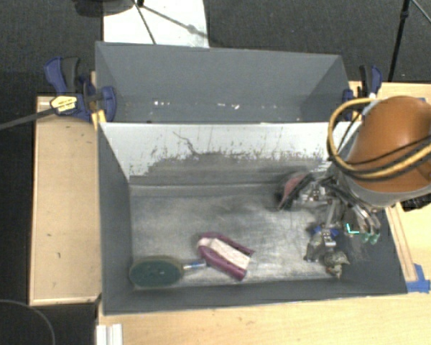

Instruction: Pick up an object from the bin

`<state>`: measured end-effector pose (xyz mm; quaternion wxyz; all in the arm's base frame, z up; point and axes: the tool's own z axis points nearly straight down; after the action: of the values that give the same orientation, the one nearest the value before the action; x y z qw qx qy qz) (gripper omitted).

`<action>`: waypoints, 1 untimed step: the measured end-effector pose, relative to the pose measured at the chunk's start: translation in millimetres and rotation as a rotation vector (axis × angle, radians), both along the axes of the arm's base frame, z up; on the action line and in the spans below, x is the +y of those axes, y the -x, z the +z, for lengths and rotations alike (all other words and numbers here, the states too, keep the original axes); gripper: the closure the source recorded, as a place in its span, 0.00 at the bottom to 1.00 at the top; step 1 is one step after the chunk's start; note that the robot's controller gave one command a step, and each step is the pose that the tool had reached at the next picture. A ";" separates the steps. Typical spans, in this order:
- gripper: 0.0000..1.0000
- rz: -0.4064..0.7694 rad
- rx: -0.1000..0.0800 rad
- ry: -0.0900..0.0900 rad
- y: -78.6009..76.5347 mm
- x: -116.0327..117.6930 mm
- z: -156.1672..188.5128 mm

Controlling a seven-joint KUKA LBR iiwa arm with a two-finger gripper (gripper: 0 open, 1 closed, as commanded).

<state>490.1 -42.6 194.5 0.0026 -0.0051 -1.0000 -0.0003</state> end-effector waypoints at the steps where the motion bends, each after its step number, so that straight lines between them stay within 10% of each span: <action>1: 0.00 0.096 -0.014 0.002 -35.7 -72.3 -122.3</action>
Offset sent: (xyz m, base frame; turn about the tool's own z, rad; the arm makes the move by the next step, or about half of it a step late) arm 0.0334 -0.0719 -0.1245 -0.0947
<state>525.8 -115.0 72.2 -0.0043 0.0427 -0.9991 0.0008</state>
